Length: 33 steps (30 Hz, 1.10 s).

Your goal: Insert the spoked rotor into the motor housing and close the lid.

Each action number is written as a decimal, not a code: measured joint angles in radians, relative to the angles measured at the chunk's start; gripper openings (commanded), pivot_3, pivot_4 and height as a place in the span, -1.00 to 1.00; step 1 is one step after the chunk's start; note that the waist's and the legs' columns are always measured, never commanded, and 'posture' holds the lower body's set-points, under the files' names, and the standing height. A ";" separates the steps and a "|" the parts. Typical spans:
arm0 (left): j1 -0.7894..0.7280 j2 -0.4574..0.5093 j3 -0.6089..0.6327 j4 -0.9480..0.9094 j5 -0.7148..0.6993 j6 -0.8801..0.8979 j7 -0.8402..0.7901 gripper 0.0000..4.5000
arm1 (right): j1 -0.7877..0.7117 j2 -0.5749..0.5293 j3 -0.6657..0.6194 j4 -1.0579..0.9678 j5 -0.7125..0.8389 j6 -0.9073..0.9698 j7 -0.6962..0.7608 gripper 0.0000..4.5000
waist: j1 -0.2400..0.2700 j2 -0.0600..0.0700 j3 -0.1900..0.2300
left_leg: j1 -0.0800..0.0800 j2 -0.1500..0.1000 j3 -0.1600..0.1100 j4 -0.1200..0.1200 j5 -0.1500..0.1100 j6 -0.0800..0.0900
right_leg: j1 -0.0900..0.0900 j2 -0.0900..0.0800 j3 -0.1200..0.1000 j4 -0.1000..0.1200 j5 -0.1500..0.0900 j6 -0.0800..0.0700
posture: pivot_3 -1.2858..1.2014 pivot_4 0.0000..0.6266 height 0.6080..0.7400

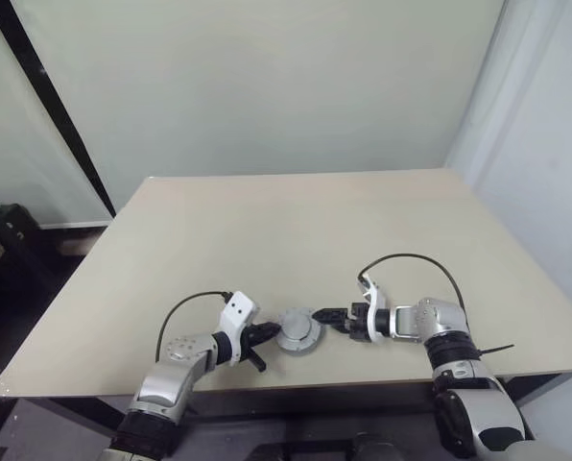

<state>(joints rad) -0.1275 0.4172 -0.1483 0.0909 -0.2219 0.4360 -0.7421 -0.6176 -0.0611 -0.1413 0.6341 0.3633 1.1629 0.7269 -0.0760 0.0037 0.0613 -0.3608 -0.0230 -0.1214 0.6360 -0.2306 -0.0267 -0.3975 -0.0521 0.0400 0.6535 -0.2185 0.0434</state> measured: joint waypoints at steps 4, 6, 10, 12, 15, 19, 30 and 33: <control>0.000 -0.003 0.000 -0.001 0.000 0.000 0.000 -1.00 | 0.011 0.030 0.001 -0.013 0.018 0.021 -0.013 1.00 | 0.000 0.000 0.000 | 0.000 0.000 0.000 -0.002 0.000 0.000 | -0.001 0.000 0.000 0.000 0.000 0.000 | 0.03 -1.00 1.00; 0.000 -0.004 0.001 -0.001 0.000 0.000 0.000 -1.00 | 0.017 0.038 0.001 -0.021 0.024 0.024 -0.022 1.00 | 0.001 0.000 0.000 | 0.000 0.000 0.000 -0.003 0.000 0.000 | -0.002 0.000 0.000 -0.001 0.000 0.000 | 0.03 -1.00 1.00; 0.000 -0.004 0.004 -0.001 0.002 0.000 0.001 -1.00 | 0.025 0.045 -0.008 -0.033 0.039 0.032 -0.044 1.00 | 0.000 0.000 -0.001 | 0.000 0.000 0.000 -0.004 0.000 0.000 | -0.004 0.000 0.000 -0.001 0.000 0.000 | 0.03 -1.00 1.00; 0.000 -0.005 0.004 -0.001 0.004 0.000 0.001 -1.00 | 0.028 0.050 -0.019 -0.038 0.044 0.040 -0.057 1.00 | 0.000 0.001 -0.001 | 0.000 0.000 0.000 -0.005 0.000 0.000 | -0.004 0.000 0.000 -0.002 0.000 0.000 | 0.03 -1.00 1.00; 0.000 -0.007 0.004 -0.001 0.005 0.000 0.001 -1.00 | 0.035 0.054 -0.039 -0.040 0.063 0.049 -0.077 1.00 | 0.000 0.001 -0.002 | 0.000 0.000 0.000 -0.005 0.000 0.001 | -0.004 0.000 0.000 -0.002 0.000 0.000 | 0.03 -1.00 1.00; 0.000 -0.009 0.005 0.000 0.005 0.000 0.001 -1.00 | 0.043 0.056 -0.051 -0.049 0.080 0.059 -0.092 1.00 | 0.000 0.002 -0.002 | -0.001 0.000 0.000 -0.006 0.000 0.001 | -0.004 0.000 0.000 -0.004 0.000 0.000 | 0.03 -1.00 1.00; 0.000 -0.011 0.007 0.000 0.005 0.003 -0.002 -1.00 | 0.063 0.064 -0.070 -0.061 0.107 0.071 -0.139 0.59 | 0.000 0.002 -0.003 | -0.001 0.001 0.000 -0.008 0.000 0.001 | -0.002 0.001 0.000 -0.009 0.000 0.000 | 0.03 -1.00 1.00; 0.000 -0.010 0.008 0.000 0.005 0.004 -0.001 -1.00 | 0.075 0.069 -0.072 -0.058 0.107 0.047 -0.162 0.12 | 0.000 0.002 -0.002 | -0.001 0.001 0.000 -0.008 0.000 0.001 | -0.002 0.001 0.000 -0.009 0.000 0.000 | 0.03 -1.00 1.00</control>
<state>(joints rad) -0.1279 0.4068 -0.1402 0.0905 -0.2169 0.4400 -0.7435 -0.5422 0.0083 -0.2133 0.5764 0.4699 1.2100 0.5652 -0.0756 0.0061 0.0588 -0.3619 -0.0218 -0.1211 0.6280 -0.2304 -0.0259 -0.3999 -0.0514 0.0396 0.6441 -0.2184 0.0436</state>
